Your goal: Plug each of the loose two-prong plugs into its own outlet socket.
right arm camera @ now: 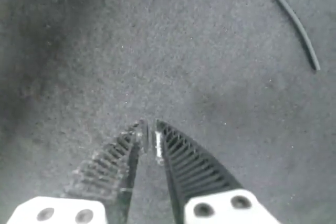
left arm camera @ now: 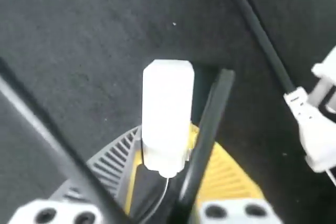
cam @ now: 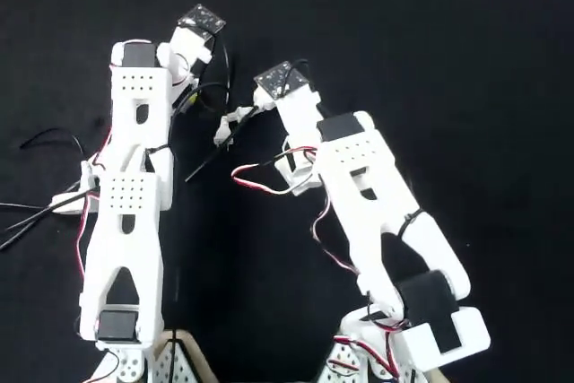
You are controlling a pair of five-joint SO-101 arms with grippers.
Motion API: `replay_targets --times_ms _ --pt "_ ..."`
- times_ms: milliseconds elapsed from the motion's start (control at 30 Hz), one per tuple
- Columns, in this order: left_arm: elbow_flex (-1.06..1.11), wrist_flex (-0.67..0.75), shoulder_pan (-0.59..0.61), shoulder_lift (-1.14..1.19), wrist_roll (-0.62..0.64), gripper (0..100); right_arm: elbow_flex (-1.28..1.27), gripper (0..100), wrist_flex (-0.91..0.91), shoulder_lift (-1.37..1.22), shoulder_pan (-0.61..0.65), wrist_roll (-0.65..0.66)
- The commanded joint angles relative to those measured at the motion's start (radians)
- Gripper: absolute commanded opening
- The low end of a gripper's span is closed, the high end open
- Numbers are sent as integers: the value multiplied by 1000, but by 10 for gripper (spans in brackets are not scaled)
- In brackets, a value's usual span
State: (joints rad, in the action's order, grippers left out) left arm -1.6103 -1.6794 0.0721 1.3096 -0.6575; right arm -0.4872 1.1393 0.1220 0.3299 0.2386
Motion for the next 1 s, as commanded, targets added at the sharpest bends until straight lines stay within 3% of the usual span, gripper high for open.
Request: replay_targets --times_ms 0,133,667,800,967 --pt "-53 -40 -5 -35 3 47 53 18 -12 1 -14 -2" --pt "-51 -78 12 -112 12 47 53 18 -9 1 -14 -2" --pt "-38 -84 119 -362 298 28 50 18 -11 1 -14 -2" --pt "84 -84 105 -433 319 28 50 18 -12 1 -15 -2" --pt "384 -84 71 -614 321 29 51 18 -12 1 -15 -2"
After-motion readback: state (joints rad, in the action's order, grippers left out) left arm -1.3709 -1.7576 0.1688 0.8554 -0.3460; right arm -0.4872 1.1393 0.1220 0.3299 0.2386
